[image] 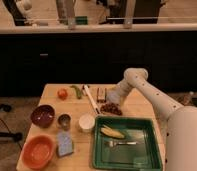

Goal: Place towel in paper cup

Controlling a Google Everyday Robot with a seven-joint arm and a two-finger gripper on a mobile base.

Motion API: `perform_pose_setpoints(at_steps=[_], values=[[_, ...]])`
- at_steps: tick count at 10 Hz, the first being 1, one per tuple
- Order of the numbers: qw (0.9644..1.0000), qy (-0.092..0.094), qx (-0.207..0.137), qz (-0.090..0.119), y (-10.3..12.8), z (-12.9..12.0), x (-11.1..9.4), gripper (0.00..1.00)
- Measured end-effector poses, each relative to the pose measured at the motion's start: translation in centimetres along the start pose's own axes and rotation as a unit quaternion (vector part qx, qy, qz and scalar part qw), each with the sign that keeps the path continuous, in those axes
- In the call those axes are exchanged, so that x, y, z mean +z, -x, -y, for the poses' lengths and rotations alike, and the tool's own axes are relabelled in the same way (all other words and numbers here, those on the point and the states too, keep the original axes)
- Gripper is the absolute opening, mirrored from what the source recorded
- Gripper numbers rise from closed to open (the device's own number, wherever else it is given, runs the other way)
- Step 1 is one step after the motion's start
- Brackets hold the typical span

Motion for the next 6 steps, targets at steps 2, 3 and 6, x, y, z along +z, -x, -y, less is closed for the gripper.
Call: perform_pose_setpoints(at_steps=[2,3,6], values=[[1.0,0.001,0.0,-0.002,-0.72,-0.73,0.99,0.62],[1.0,-0.001,-0.001,-0.003,-0.91,-0.86,0.92,0.52],[1.0,-0.005,-0.004,-0.003,-1.21,-1.3,0.49,0.21]])
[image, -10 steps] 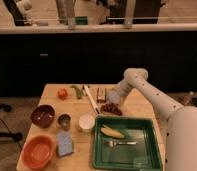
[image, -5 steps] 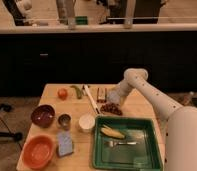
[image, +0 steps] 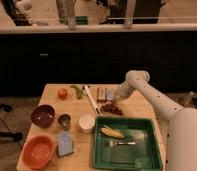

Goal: Place towel in paper cup

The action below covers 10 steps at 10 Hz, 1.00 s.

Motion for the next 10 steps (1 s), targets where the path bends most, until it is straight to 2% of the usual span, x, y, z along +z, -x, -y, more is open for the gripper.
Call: perform_pose_setpoints(at_steps=[2,3,5,7,9,10], values=[[1.0,-0.001,-0.001,0.002,0.0,-0.5,-0.3,0.05],[1.0,-0.002,0.0,0.003,0.0,-0.9,-0.6,0.0],[1.0,-0.007,-0.003,0.004,0.0,-1.3,-1.4,0.0],[0.9997,-0.016,-0.02,0.002,0.9,-0.5,-3.1,0.0],[0.9984,-0.023,-0.052,0.002,3.0,1.3,-4.7,0.0],[0.9968,-0.027,-0.075,0.003,4.8,2.5,-5.5,0.0]])
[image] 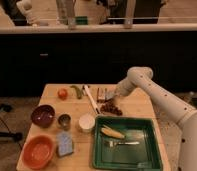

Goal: Place towel in paper cup

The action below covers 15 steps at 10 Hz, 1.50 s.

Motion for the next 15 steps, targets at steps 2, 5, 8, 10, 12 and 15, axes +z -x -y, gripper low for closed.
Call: perform_pose_setpoints(at_steps=[2,5,8,10,12,15], values=[[0.9993,-0.003,-0.038,0.004,2.8,2.2,-1.3,0.0],[0.9947,-0.003,-0.103,0.002,7.5,4.4,-4.5,0.0],[0.9898,-0.004,-0.142,-0.002,10.3,5.0,-6.5,0.0],[0.9871,-0.007,-0.16,0.005,12.1,5.3,-7.7,0.0],[0.9857,-0.006,-0.167,0.023,13.5,5.8,-8.1,0.0],[0.9823,-0.003,-0.177,0.062,15.3,6.9,-8.6,0.0]])
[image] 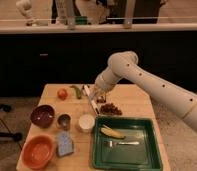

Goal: Place towel in paper cup

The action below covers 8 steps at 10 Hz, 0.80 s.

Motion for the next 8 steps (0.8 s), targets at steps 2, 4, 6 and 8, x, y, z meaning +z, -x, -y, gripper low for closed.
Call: perform_pose_setpoints(at_steps=[2,4,6,8], values=[[0.9992,-0.004,-0.008,0.039,1.1,1.1,0.0,0.0],[0.9979,-0.007,-0.011,0.064,1.9,1.4,-0.2,0.0],[0.9963,-0.005,-0.02,0.083,3.3,1.7,-0.2,0.0],[0.9948,-0.001,-0.029,0.097,5.2,1.5,-0.2,0.0]])
